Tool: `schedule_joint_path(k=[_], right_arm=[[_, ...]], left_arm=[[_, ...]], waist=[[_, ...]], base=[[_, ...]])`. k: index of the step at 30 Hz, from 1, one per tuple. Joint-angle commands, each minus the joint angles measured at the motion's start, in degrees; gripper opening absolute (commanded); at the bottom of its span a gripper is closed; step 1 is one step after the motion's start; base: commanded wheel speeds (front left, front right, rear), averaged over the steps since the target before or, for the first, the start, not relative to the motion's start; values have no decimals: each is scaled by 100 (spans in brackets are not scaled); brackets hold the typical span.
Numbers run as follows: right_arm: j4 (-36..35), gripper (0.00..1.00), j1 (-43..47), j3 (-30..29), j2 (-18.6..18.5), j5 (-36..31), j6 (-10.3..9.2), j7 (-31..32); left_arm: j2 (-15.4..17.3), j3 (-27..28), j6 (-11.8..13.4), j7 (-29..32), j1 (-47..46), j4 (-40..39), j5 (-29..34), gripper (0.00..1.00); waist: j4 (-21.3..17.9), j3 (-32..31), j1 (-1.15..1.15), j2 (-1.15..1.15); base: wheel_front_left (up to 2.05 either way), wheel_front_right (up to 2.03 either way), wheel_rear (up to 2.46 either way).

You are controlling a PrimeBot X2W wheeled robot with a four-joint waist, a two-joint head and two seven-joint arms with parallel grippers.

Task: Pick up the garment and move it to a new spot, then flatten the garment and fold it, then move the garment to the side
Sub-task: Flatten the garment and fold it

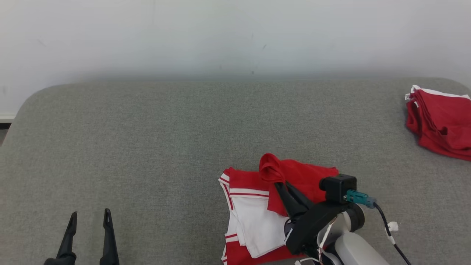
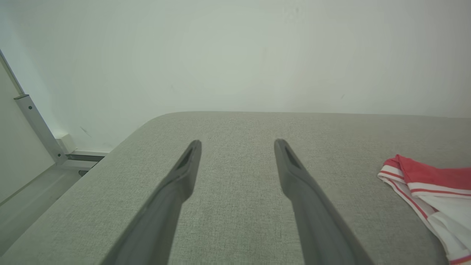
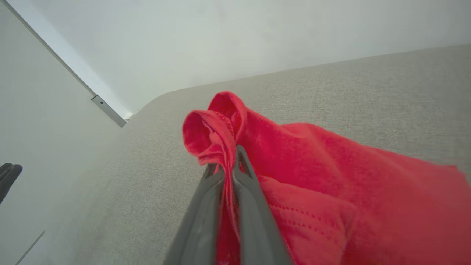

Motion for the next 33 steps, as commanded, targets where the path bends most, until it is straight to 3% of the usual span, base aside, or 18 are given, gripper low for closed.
schedule_joint_path(k=[1,14,15,16,17,22,33], right_arm=[[-7,0,36,58,81,8,-17,4],[530,0,-212,508,271,267,-16,-215],[562,7,-237,558,273,291,-16,-275],[592,49,-261,606,274,324,-16,-329],[624,100,-287,652,272,386,-16,-365],[653,100,-513,544,254,369,-17,-722],[192,100,-294,-671,-594,-16,-17,-1325]], left_arm=[[-9,-8,-10,-18,-100,36,-42,100],[-19,-28,-59,-18,-239,196,-74,100],[-20,-15,-63,-18,-248,204,-76,100],[-20,-7,-67,-18,-249,213,-71,100],[-21,1,-69,-18,-245,221,-60,100],[-24,27,-79,-18,-237,246,-58,100],[-26,78,-94,-18,-124,156,-20,100]], waist=[[67,40,0,0],[230,101,0,0],[226,98,0,0],[219,94,0,0],[209,86,0,0],[141,45,0,0],[8,-18,0,0]], base=[[0,0,0],[0,0,0],[0,0,0],[0,0,0],[0,0,0],[0,0,0],[0,0,0]])
